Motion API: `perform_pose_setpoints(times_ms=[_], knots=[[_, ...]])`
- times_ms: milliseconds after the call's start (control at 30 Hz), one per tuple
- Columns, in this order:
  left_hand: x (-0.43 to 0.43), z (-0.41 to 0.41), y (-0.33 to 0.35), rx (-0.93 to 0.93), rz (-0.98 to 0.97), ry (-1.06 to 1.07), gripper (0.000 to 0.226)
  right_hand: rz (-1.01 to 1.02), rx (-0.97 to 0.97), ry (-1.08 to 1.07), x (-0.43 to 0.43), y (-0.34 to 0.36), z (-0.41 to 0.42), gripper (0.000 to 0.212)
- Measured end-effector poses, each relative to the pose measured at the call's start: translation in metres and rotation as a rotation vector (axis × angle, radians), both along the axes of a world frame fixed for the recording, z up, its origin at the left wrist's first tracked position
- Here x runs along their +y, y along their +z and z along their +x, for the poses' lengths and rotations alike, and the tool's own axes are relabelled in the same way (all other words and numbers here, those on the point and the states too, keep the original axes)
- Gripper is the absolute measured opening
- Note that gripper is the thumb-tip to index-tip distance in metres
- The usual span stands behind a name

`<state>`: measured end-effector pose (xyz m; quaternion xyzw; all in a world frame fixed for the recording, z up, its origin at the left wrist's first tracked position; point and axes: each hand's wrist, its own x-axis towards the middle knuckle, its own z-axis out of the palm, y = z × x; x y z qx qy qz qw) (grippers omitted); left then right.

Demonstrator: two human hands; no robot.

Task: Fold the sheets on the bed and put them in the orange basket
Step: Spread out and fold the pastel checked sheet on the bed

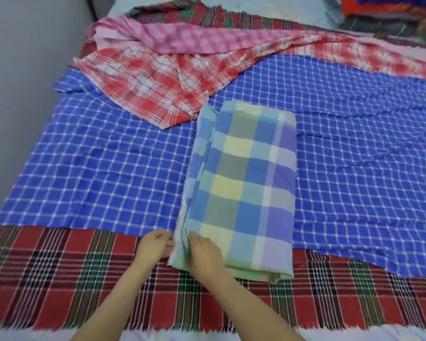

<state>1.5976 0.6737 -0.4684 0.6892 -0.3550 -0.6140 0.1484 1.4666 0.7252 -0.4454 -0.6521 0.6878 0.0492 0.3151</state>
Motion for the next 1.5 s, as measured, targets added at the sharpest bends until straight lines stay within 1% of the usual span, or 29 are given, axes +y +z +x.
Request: perform_pose_setpoints(times_ms=[33,67,133,167,200,267,333,433,500,567,600,667,767,833,900,933,1000,1033,1100,1167,1200,1267,1300,1367,1400,1433,1500], knots=[[-0.001,-0.002,-0.005,-0.046,-0.036,-0.070,0.023,0.007,-0.013,0.002,0.005,-0.005,0.002,0.048],[-0.001,-0.006,-0.007,-0.126,-0.093,-0.167,0.028,0.017,-0.047,-0.016,0.008,-0.006,0.001,0.049],[-0.004,-0.017,-0.003,-0.342,-0.214,-0.334,0.038,0.032,-0.120,-0.083,0.005,0.002,-0.003,0.036],[-0.006,-0.021,0.000,-0.409,-0.265,-0.348,0.040,0.018,-0.123,-0.123,0.002,0.005,-0.006,0.030],[-0.008,-0.025,0.002,-0.431,-0.305,-0.350,0.040,-0.012,-0.116,-0.184,-0.001,0.006,-0.012,0.030],[-0.014,-0.034,0.006,-0.432,-0.324,-0.350,0.035,-0.096,-0.097,-0.347,-0.013,0.006,-0.028,0.038],[-0.022,-0.042,0.007,-0.440,-0.330,-0.400,0.030,-0.159,-0.117,-0.480,-0.027,0.005,-0.043,0.037],[-0.033,-0.052,0.005,-0.446,-0.356,-0.422,0.027,-0.194,-0.124,-0.576,-0.055,0.001,-0.060,0.037],[-0.038,-0.059,0.003,-0.456,-0.361,-0.421,0.026,-0.226,-0.120,-0.593,-0.077,0.000,-0.069,0.041],[-0.043,-0.064,0.001,-0.482,-0.342,-0.412,0.029,-0.260,-0.100,-0.555,-0.104,-0.001,-0.075,0.044],[-0.045,-0.066,0.000,-0.470,-0.334,-0.407,0.030,-0.270,-0.072,-0.526,-0.118,-0.002,-0.077,0.046],[-0.050,-0.068,-0.003,-0.383,-0.307,-0.368,0.033,-0.260,-0.005,-0.466,-0.150,-0.008,-0.078,0.053],[-0.055,-0.065,-0.001,-0.272,-0.314,-0.378,0.044,-0.222,0.099,-0.439,-0.189,-0.010,-0.075,0.081],[-0.057,-0.063,-0.001,-0.273,-0.329,-0.386,0.042,-0.147,0.227,-0.401,-0.212,-0.014,-0.072,0.094],[-0.060,-0.062,0.004,-0.344,-0.380,-0.427,0.022,-0.101,0.316,-0.385,-0.230,-0.017,-0.071,0.096],[-0.061,-0.063,0.007,-0.406,-0.419,-0.455,0.021,-0.090,0.337,-0.396,-0.237,-0.019,-0.072,0.095],[-0.067,-0.065,0.009,-0.518,-0.542,-0.520,0.034,-0.095,0.356,-0.434,-0.249,-0.022,-0.076,0.092],[-0.070,-0.068,0.010,-0.553,-0.601,-0.547,0.035,-0.100,0.361,-0.454,-0.253,-0.024,-0.079,0.092],[-0.078,-0.077,0.011,-0.581,-0.608,-0.623,0.031,-0.108,0.360,-0.474,-0.262,-0.026,-0.084,0.092],[-0.084,-0.086,0.007,-0.594,-0.541,-0.689,0.032,-0.119,0.356,-0.456,-0.272,-0.027,-0.087,0.084],[-0.087,-0.090,0.005,-0.604,-0.507,-0.704,0.032,-0.137,0.336,-0.451,-0.275,-0.026,-0.088,0.074],[-0.089,-0.095,0.003,-0.609,-0.457,-0.685,0.025,-0.224,0.234,-0.488,-0.275,-0.021,-0.093,0.044],[-0.089,-0.095,0.004,-0.587,-0.424,-0.659,0.028,-0.290,0.162,-0.533,-0.271,-0.017,-0.096,0.030],[-0.087,-0.091,0.008,-0.502,-0.379,-0.605,0.041,-0.464,0.040,-0.609,-0.257,0.000,-0.104,0.011],[-0.085,-0.089,0.012,-0.460,-0.384,-0.589,0.043,-0.552,-0.006,-0.617,-0.251,0.011,-0.106,0.006],[-0.081,-0.085,0.018,-0.426,-0.399,-0.576,0.044,-0.620,-0.041,-0.607,-0.247,0.021,-0.106,0.008],[-0.077,-0.073,0.026,-0.383,-0.418,-0.556,0.045,-0.667,-0.073,-0.568,-0.249,0.034,-0.094,0.010]])
